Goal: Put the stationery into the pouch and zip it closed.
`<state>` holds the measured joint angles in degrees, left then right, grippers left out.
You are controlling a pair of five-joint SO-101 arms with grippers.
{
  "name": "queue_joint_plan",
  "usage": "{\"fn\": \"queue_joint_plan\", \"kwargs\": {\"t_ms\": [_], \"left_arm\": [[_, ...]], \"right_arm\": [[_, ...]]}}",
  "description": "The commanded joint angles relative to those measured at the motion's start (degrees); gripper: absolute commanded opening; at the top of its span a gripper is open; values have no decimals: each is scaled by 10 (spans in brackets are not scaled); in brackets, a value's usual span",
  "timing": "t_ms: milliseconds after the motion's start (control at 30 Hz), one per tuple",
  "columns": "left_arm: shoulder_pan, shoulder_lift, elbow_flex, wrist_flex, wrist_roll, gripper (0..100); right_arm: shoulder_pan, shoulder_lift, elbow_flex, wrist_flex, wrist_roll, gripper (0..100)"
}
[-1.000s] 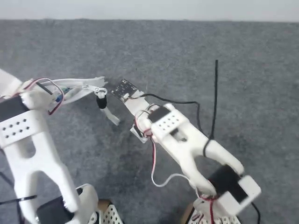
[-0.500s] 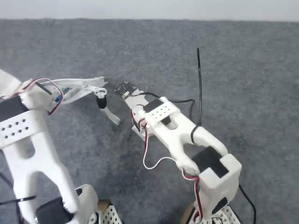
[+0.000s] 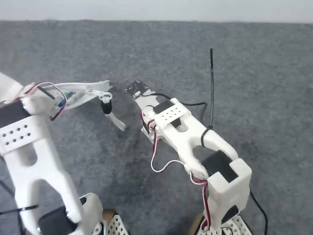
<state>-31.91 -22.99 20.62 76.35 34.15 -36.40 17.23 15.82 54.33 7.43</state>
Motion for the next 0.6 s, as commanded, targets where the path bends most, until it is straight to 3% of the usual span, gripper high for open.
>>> {"fn": "queue_joint_plan", "kwargs": {"t_ms": [0,367,567], "left_arm": [[-12,4,-7,0,6,12],[-5,4,-7,1,6,12],[56,4,-39,57,5,12]], "right_arm": [[-3,-55,-11,29,-38,6],[-8,-161,-11,68,-115,6],[-8,-246,11,65,-169,6]]}}
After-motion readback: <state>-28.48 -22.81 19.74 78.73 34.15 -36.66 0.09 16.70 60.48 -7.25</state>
